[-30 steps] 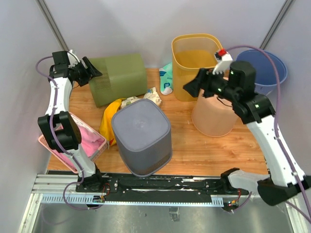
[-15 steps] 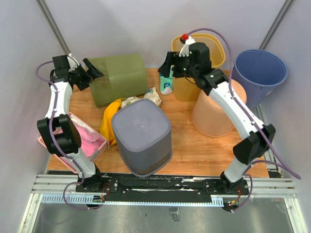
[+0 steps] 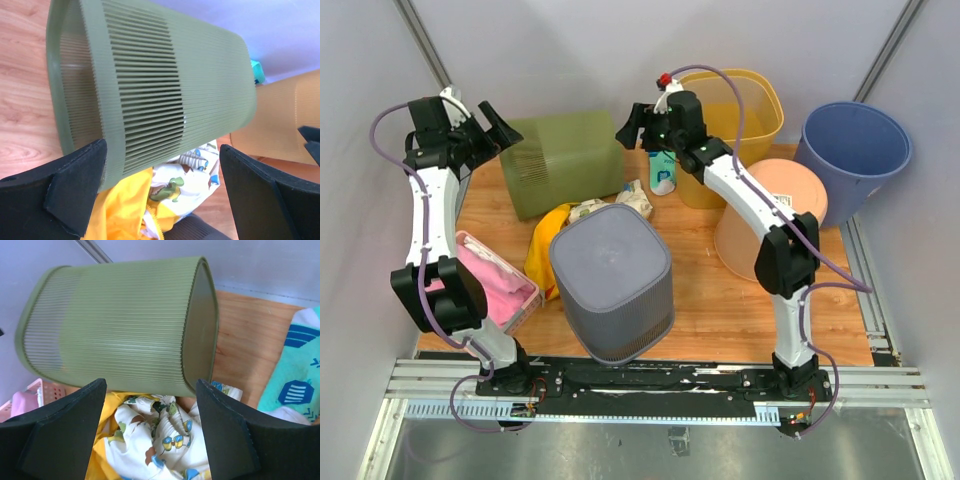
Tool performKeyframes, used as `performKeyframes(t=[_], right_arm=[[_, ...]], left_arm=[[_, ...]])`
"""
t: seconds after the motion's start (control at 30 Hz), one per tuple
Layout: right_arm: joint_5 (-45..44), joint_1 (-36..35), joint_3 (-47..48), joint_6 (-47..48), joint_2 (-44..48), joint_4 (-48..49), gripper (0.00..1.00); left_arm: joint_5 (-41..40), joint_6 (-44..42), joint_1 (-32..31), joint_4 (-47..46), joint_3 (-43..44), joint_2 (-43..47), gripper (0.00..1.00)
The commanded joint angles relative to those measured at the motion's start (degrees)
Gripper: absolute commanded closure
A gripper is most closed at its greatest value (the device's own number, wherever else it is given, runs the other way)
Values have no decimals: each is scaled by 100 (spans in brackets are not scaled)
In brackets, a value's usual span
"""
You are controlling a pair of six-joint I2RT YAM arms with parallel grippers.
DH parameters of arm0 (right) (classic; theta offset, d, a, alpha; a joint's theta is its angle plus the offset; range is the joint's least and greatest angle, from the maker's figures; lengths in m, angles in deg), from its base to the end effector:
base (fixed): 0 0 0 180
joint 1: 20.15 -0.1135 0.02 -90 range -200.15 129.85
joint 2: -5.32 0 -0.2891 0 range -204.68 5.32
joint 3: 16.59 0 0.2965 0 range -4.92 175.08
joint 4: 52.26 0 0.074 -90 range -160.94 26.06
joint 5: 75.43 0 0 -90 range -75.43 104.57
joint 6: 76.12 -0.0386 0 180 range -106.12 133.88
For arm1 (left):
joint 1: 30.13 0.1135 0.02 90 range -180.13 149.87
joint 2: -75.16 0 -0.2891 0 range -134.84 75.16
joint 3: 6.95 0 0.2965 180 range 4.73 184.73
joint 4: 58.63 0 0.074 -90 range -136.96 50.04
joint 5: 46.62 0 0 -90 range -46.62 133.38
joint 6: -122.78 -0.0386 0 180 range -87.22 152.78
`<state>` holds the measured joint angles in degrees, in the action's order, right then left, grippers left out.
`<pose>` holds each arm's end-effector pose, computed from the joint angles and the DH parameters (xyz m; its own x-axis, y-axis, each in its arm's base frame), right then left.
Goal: Turn the large container upside down
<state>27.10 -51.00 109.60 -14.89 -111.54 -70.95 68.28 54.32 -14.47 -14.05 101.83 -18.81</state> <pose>0.4708 0.2910 0.4013 -0.4518 0.2774 -0.8479 -0.5327 0.6785 0.5058 0.4100 0.0981 0.4236 -0.4840 -0.4815 -0.7307 -0.0759 0.8549 -0.5131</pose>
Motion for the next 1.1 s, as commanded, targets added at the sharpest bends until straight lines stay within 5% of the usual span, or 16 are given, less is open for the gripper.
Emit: performKeyframes(t=[0.0,0.37,0.77,1.07], right_arm=[[-185,-202,271,-67,-444,449,26],[111,-299,636,-52,-1239,608,26],[1588,-312,511,-330,-1378,1327,25],[2437,-208,-691,-1919,-970,3566,25]], left_arm=[[-164,-155,36,85,-328,266,1],[-337,-340,34,-38,-925,356,1],[-168,-463,31,-383,-1509,451,32],[-185,-565,28,-346,-1546,533,34]])
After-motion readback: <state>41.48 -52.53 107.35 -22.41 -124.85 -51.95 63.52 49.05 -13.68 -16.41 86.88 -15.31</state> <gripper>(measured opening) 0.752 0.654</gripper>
